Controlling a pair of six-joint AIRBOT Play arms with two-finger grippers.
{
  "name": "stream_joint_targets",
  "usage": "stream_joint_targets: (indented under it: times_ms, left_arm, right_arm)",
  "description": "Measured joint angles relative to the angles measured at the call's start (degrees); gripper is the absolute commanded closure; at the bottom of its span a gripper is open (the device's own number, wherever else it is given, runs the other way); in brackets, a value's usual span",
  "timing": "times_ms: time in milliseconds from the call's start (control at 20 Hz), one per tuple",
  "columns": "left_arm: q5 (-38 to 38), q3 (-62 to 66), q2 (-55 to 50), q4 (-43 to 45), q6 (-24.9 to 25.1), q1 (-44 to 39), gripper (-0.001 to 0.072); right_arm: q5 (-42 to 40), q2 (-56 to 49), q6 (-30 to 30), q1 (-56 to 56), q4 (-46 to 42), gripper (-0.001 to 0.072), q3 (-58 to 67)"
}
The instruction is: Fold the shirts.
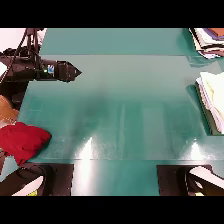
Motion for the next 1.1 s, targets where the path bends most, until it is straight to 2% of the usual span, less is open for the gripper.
stream_joint_targets:
  times_ms: [200, 350, 400, 550, 700, 750, 900, 1100]
  left_arm:
    - [-0.83, 0.00, 0.00, 0.04, 0.02, 0.00, 0.0684]
    - [-0.85, 0.00, 0.00, 0.04, 0.02, 0.00, 0.0684]
    - [-0.74, 0.00, 0.00, 0.02, 0.02, 0.00, 0.0684]
    - [-0.50, 0.00, 0.00, 0.00, 0.02, 0.00, 0.0684]
    - [0.44, 0.00, 0.00, 0.00, 0.00, 0.00, 0.0684]
    - [0.85, 0.00, 0.00, -0.02, 0.00, 0.00, 0.0684]
    - [2.05, 0.00, 0.00, -0.04, 0.00, 0.00, 0.0684]
    - [3.50, 0.00, 0.00, -0.11, -0.02, 0.00, 0.0684]
  right_arm:
    - [-0.20, 3.58, 0.09, -1.84, 0.07, 0.0066, -4.02]
    - [-1.44, 6.23, 0.13, 1.49, 6.38, 0.0067, -4.92]
    - [-1.86, 7.10, 0.13, 4.11, 8.66, 0.0102, -5.07]
    - [-3.21, 9.33, 0.13, 14.64, 12.35, 0.0314, -5.35]
    - [-5.77, 11.04, 0.13, 27.10, 13.70, 0.0661, -5.40]
    - [-6.64, 11.39, 0.13, 30.84, 13.84, 0.0698, -5.40]
    - [-9.40, 11.98, -0.37, 40.39, 14.03, 0.0699, -5.40]
    - [-11.67, 12.22, -1.20, 46.77, 14.08, 0.0699, -5.40]
